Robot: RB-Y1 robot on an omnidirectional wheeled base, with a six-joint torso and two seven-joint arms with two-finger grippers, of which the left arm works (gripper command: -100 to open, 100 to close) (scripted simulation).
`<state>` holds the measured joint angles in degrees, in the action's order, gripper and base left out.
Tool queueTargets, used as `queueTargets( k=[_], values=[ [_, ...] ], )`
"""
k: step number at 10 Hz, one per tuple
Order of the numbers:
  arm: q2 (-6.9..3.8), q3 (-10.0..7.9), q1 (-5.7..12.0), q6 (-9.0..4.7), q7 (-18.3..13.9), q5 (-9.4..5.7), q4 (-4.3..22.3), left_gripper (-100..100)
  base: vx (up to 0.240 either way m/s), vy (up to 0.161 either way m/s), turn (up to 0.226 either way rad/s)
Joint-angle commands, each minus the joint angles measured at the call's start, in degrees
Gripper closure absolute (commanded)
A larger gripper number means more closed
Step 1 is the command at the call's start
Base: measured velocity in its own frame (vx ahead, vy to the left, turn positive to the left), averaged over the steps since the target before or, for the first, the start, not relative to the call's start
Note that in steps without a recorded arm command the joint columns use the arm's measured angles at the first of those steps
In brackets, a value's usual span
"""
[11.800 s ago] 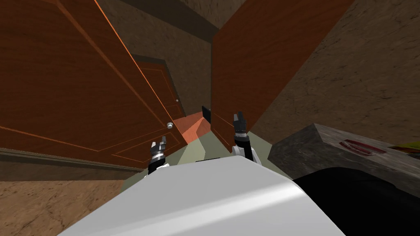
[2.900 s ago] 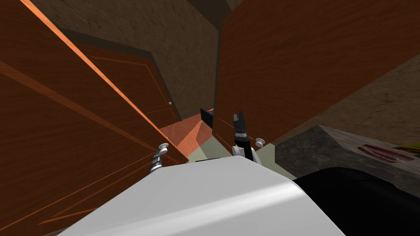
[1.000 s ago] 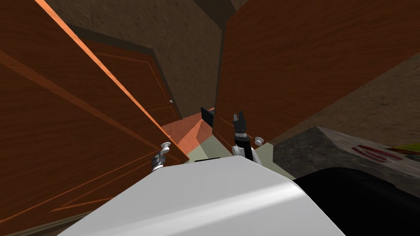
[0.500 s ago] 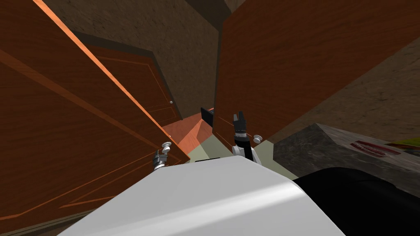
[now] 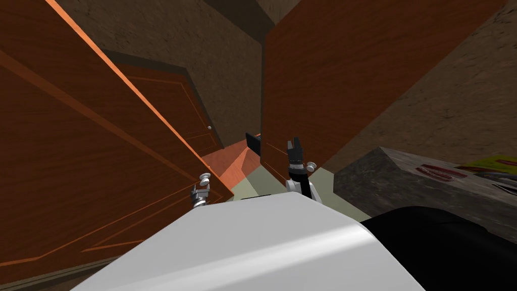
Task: Pull the door open
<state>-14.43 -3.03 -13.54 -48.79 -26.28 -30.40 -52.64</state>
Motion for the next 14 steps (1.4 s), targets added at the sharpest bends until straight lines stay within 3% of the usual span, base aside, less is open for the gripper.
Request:
queueTargets(
  k=[1, 2, 3, 5, 6, 8, 9, 10, 11, 13, 14],
  values=[
    [0.24, 0.62, 0.16, -0.12, -2.59, -1.19, -0.24, -100, -0.052, 0.013, -0.022],
    [0.51, 1.19, 0.30, -0.19, -4.20, -2.29, -0.52, -100, -0.076, 0.013, -0.046],
    [0.51, 1.19, 0.30, -0.19, -4.74, -2.29, -0.52, -100, -0.058, 0.004, -0.021],
    [1.07, 2.39, 0.58, -0.36, -8.31, -4.57, -1.12, -100, -0.069, -0.007, -0.041],
    [1.07, 2.39, 0.58, -0.36, -9.18, -4.57, -1.12, -100, -0.062, 0.007, -0.017],
    [1.66, 3.63, 0.88, -0.53, -12.83, -6.96, -1.74, -100, -0.076, 0.006, -0.038],
    [1.66, 3.63, 0.88, -0.53, -13.73, -6.96, -1.74, -100, -0.054, 0.002, -0.019],
    [1.96, 4.25, 1.03, -0.61, -15.74, -8.16, -2.05, -100, -0.047, 0.004, -0.023],
    [1.96, 4.25, 1.03, -0.61, -16.01, -8.16, -2.05, -100, -0.040, 0.005, -0.020],
    [2.54, 5.48, 1.33, -0.78, -19.76, -10.51, -2.66, -100, -0.059, 0.005, -0.043],
    [2.54, 5.48, 1.33, -0.78, -20.53, -10.51, -2.66, -100, -0.068, -0.001, -0.018]
  ],
)
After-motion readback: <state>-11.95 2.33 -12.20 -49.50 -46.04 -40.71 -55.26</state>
